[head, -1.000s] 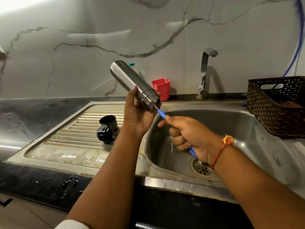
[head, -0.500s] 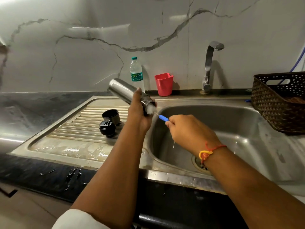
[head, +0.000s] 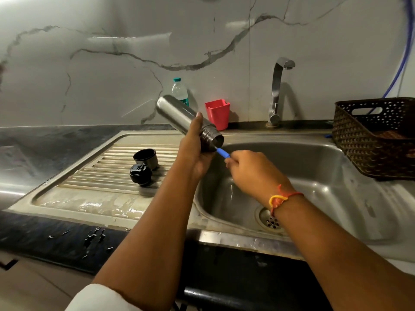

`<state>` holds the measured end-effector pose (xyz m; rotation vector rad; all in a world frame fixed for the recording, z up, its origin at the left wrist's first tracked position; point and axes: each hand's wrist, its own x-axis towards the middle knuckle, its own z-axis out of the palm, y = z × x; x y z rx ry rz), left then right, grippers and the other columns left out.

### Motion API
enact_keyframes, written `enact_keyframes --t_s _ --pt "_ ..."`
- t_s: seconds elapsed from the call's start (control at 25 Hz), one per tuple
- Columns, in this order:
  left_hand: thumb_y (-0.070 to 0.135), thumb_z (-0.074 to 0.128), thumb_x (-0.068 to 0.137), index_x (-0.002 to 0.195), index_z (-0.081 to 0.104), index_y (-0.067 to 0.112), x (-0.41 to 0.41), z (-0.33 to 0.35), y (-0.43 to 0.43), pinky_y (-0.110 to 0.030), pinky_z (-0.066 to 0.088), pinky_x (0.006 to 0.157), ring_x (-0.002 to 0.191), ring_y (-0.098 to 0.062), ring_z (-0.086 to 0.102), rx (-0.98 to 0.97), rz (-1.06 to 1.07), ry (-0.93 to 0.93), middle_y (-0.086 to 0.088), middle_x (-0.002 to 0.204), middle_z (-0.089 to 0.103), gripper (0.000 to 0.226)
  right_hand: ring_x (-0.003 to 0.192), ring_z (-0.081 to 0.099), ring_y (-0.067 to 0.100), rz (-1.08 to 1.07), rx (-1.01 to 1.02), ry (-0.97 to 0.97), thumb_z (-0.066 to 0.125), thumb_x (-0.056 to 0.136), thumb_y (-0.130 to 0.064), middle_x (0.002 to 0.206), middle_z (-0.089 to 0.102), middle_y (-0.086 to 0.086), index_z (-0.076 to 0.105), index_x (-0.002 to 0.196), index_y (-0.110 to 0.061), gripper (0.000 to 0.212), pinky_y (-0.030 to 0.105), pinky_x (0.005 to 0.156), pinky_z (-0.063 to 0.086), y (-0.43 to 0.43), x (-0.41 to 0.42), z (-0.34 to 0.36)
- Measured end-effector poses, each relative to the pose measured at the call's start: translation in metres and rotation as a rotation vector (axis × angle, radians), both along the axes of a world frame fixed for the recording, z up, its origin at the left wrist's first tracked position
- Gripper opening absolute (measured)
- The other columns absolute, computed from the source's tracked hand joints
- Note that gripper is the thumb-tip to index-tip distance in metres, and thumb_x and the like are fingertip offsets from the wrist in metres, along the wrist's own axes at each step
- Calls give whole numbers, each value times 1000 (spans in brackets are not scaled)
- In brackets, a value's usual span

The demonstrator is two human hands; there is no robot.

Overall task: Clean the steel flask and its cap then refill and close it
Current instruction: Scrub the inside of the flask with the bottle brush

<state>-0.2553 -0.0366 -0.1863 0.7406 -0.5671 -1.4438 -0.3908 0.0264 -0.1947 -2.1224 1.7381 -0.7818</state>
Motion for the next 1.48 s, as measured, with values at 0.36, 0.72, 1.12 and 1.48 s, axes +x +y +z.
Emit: enact_keyframes --t_s 0.36,0.72,1.12,1.48 --pt "35 78 82 130 50 0 10 1 3 -41 44 114 100 -27 67 -132 -216 235 -20 103 69 66 42 19 4 301 709 -1095 44 104 -32 56 28 -6 64 104 -9 30 18 38 13 14 -2 10" --pt "33 81 85 128 54 2 50 12 -14 -34 60 68 77 -21 69 3 312 175 -12 103 68 59 59 55 8 161 81 -32 48 100 -37 65 58 -7 68 89 -24 26 26 54 37 3 -21 7" --pt "32 81 85 124 55 1 28 5 -13 -50 61 88 90 -29 74 69 248 39 -17 106 71 55 77 56 26 -14 -39 222 35 102 -47 89 62 2 60 101 -28 31 36 66 45 3 -17 1" --pt "31 77 88 109 54 6 0 4 -1 -38 61 78 76 -22 72 68 140 -54 -15 98 70 40 67 53 18 -68 -77 196 35 103 -45 77 55 -4 61 106 -27 31 35 58 46 1 -4 4"
